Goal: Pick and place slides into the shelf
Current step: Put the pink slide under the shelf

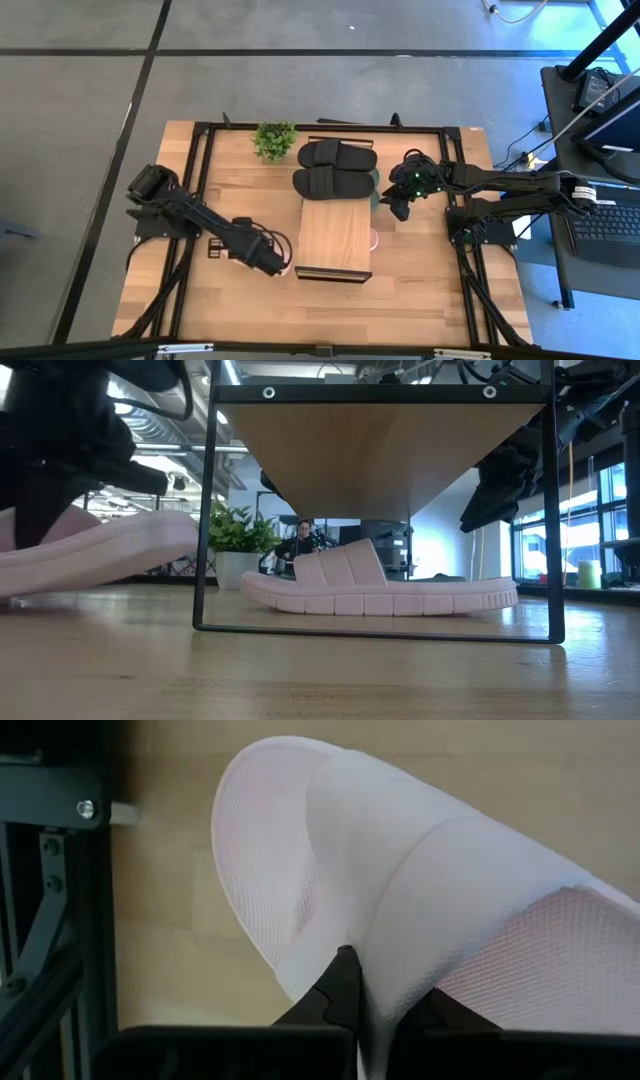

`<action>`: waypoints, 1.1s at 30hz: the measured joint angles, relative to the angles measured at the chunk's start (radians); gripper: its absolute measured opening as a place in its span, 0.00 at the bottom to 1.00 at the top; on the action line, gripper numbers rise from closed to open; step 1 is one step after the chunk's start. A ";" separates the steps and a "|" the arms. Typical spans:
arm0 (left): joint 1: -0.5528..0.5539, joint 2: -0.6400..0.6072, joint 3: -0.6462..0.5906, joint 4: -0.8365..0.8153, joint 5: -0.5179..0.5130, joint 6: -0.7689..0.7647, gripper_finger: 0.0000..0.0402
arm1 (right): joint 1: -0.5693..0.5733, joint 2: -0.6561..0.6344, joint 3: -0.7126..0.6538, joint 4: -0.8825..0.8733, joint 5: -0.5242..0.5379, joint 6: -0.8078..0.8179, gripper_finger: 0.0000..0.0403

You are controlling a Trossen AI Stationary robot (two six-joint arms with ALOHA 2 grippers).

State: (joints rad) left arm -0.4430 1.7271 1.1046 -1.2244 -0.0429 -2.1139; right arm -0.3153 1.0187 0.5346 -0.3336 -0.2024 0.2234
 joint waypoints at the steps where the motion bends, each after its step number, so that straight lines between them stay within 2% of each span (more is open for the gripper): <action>1: 0.007 0.000 0.000 0.000 0.000 0.000 0.03 | 0.000 0.000 0.000 0.000 0.000 0.000 0.32; 7: 0.035 0.000 0.000 0.005 -0.006 0.002 0.10 | 0.000 0.000 0.000 0.000 0.000 -0.011 0.32; 19: 0.037 0.000 0.000 0.007 -0.061 0.028 0.18 | 0.000 0.000 0.000 0.000 0.000 -0.026 0.32; 26: 0.037 0.000 0.000 0.009 -0.087 0.021 0.32 | 0.000 0.000 0.000 0.000 0.000 -0.026 0.32; 33: 0.037 0.000 0.001 0.014 -0.048 0.031 0.44 | 0.000 0.000 0.000 0.000 0.000 -0.023 0.32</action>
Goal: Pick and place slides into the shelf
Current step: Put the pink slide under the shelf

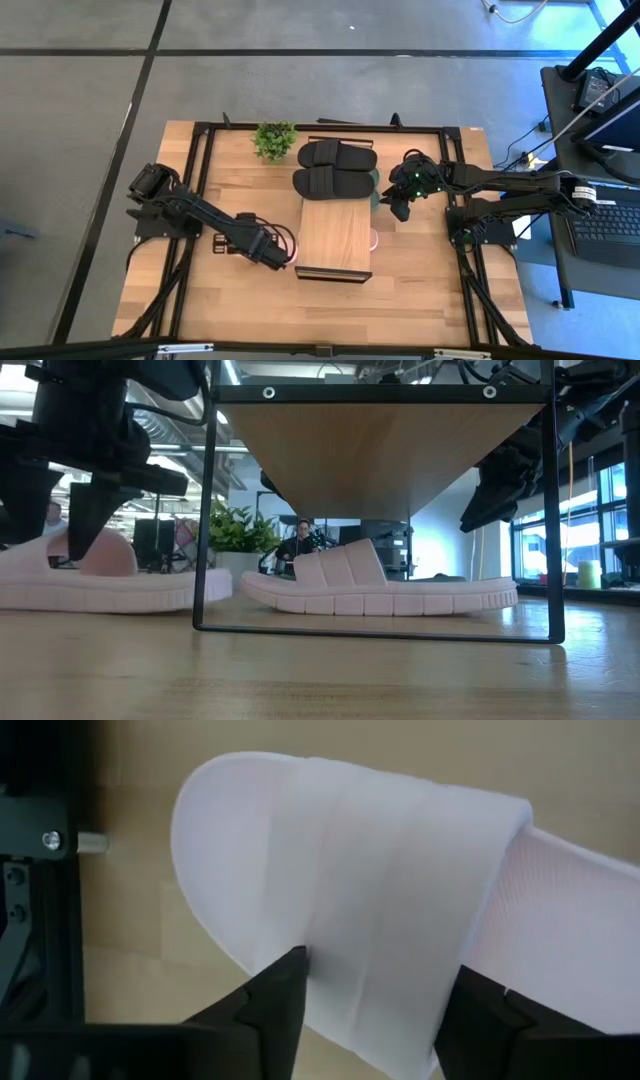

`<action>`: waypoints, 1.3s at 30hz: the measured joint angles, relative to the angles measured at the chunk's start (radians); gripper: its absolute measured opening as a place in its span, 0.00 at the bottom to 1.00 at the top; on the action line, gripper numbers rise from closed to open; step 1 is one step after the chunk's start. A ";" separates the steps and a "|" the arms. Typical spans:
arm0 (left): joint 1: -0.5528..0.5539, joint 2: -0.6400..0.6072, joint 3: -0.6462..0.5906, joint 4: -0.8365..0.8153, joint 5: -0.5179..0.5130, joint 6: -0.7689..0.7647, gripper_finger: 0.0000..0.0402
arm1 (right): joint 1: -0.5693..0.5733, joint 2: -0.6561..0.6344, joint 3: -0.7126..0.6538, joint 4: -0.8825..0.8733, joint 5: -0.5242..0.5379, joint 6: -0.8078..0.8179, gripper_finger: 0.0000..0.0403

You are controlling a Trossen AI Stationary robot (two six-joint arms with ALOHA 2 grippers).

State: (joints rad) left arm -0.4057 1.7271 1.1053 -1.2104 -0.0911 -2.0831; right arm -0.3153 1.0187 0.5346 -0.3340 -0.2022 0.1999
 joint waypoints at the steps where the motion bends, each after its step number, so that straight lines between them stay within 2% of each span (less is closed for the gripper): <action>1: 0.000 0.000 0.000 0.007 0.004 0.008 0.45 | 0.000 0.000 0.000 0.000 0.000 0.000 0.32; 8: -0.001 0.000 0.000 0.015 0.107 0.051 0.47 | 0.000 0.000 0.000 0.000 0.000 0.000 0.32; 13: -0.003 0.000 0.000 -0.002 0.110 0.101 0.47 | 0.000 0.000 0.000 0.000 0.000 0.004 0.32; 31: -0.003 -0.009 0.001 0.042 0.117 0.104 0.47 | 0.000 0.000 0.000 0.000 0.000 0.008 0.32; 39: -0.003 -0.024 0.054 -0.012 0.101 0.104 0.47 | 0.000 0.000 0.000 0.001 0.000 0.006 0.32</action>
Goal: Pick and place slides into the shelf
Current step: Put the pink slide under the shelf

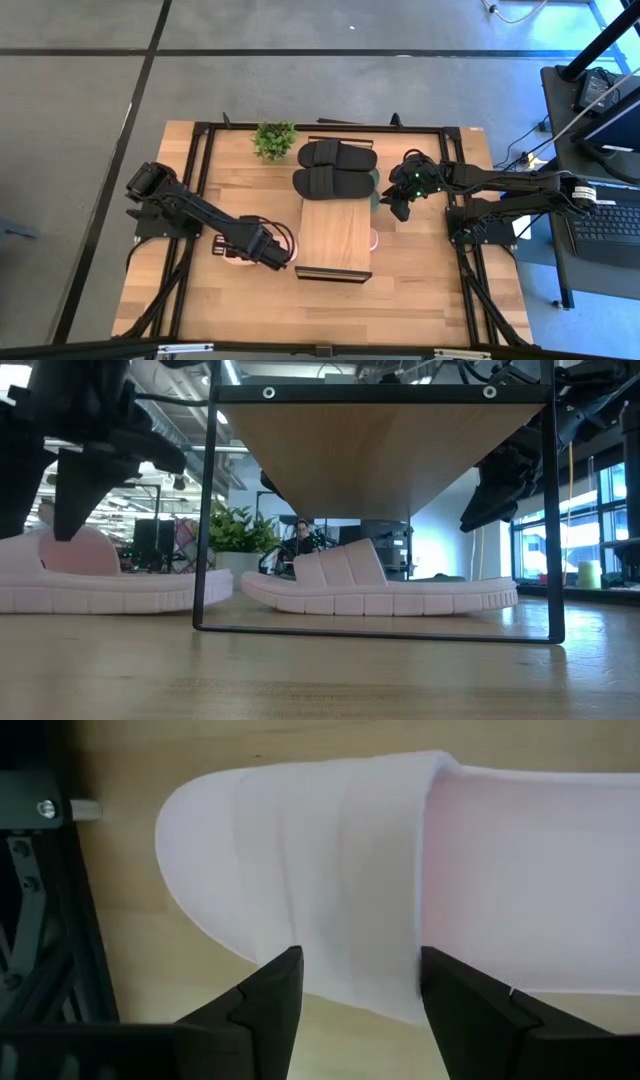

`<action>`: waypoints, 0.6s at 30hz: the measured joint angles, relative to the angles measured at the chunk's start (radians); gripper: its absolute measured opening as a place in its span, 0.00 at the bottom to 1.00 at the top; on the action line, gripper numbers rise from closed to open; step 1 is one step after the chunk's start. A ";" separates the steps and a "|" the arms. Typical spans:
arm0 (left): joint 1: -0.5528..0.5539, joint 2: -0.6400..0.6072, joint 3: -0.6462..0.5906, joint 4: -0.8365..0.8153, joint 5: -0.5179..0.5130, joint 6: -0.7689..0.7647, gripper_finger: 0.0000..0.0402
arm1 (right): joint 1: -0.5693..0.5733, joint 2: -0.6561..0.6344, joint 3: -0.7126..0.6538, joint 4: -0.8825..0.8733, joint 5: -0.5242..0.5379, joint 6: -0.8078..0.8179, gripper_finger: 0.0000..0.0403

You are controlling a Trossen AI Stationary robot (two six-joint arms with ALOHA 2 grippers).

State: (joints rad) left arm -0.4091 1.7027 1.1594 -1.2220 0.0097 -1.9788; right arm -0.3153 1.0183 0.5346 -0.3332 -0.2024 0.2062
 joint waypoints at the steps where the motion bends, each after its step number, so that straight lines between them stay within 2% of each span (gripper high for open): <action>1: 0.000 0.000 0.003 0.001 0.000 0.000 0.47 | 0.000 0.000 0.000 0.000 0.000 0.000 0.32; 12: 0.000 0.000 0.007 0.028 0.002 0.026 0.47 | 0.000 0.000 0.000 0.000 0.000 0.002 0.32; 18: -0.012 0.000 0.094 -0.036 -0.047 0.054 0.47 | 0.000 0.000 0.000 0.000 0.000 0.002 0.32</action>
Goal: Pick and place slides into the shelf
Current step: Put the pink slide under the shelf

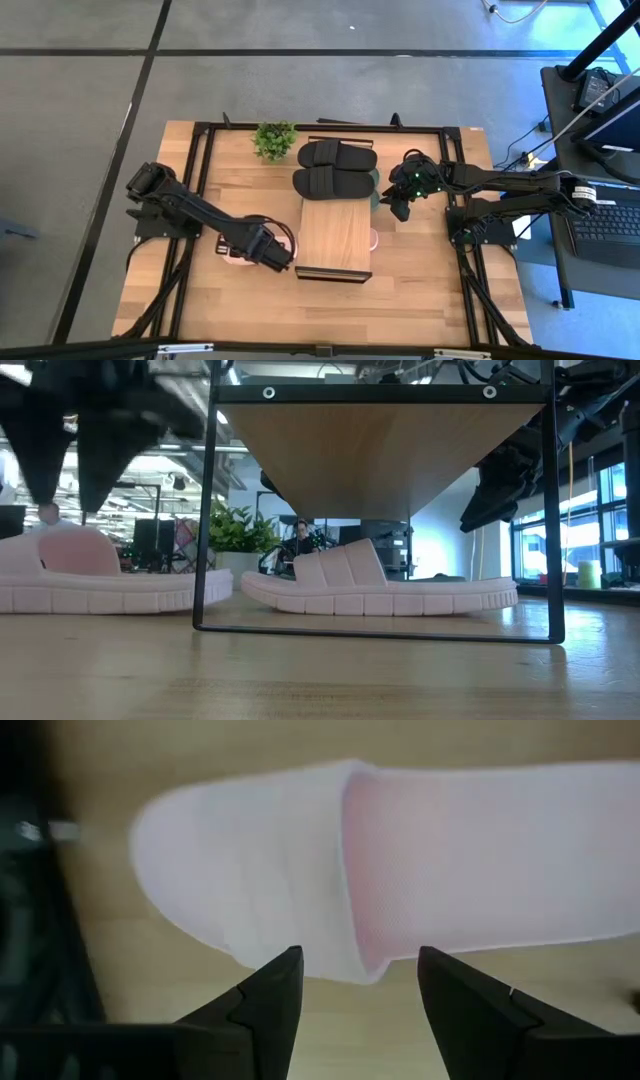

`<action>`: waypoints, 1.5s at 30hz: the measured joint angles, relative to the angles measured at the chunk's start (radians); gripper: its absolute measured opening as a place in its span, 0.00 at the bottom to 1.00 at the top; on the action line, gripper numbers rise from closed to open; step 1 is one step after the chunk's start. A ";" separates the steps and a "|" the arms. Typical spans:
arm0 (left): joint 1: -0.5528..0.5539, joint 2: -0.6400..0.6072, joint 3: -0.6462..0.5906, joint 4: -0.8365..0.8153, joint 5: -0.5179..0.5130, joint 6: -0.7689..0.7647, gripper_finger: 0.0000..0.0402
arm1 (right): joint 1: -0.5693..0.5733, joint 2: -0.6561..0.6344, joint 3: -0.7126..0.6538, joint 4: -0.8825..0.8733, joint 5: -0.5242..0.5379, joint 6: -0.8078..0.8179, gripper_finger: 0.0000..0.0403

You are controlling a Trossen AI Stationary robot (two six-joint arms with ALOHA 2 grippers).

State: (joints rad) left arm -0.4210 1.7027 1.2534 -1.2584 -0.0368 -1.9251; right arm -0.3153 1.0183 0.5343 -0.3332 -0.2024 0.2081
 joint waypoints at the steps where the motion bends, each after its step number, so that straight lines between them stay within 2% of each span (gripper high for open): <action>1: -0.004 0.000 0.025 -0.035 -0.013 0.001 0.47 | 0.000 0.000 0.000 0.000 0.000 0.000 0.32; 5: -0.025 0.000 0.127 -0.265 -0.023 0.001 0.47 | 0.000 0.000 0.000 0.000 0.000 0.000 0.32; 7: -0.034 -0.004 0.146 -0.325 0.012 0.011 0.47 | 0.000 0.000 0.000 0.000 0.000 0.000 0.32; 10: -0.044 -0.046 0.104 -0.297 0.063 0.080 0.47 | 0.000 0.000 0.000 0.001 0.000 0.000 0.32; 18: -0.080 -0.119 -0.108 -0.309 0.111 -0.110 0.47 | 0.000 0.000 0.000 -0.001 -0.009 0.049 0.32; 21: -0.083 -0.142 -0.162 -0.313 0.068 -0.175 0.47 | 0.000 0.000 0.000 0.002 -0.002 0.048 0.32; 25: -0.052 -0.155 -0.218 -0.233 -0.085 -0.242 0.47 | 0.000 0.000 0.000 0.036 -0.002 0.050 0.32; 32: 0.058 -0.161 -0.290 -0.017 -0.287 -0.191 0.47 | 0.000 0.000 0.000 0.102 0.000 0.053 0.32; 38: 0.164 -0.161 -0.343 0.050 -0.290 -0.180 0.47 | 0.000 0.000 0.000 0.109 0.002 0.081 0.32; 45: 0.232 -0.161 -0.419 0.408 -0.287 0.019 0.47 | 0.000 0.000 0.000 0.109 0.002 0.106 0.32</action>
State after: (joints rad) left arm -0.1889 1.5417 0.8347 -0.8505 -0.3237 -1.9061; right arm -0.3157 1.0187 0.5343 -0.2241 -0.2008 0.3138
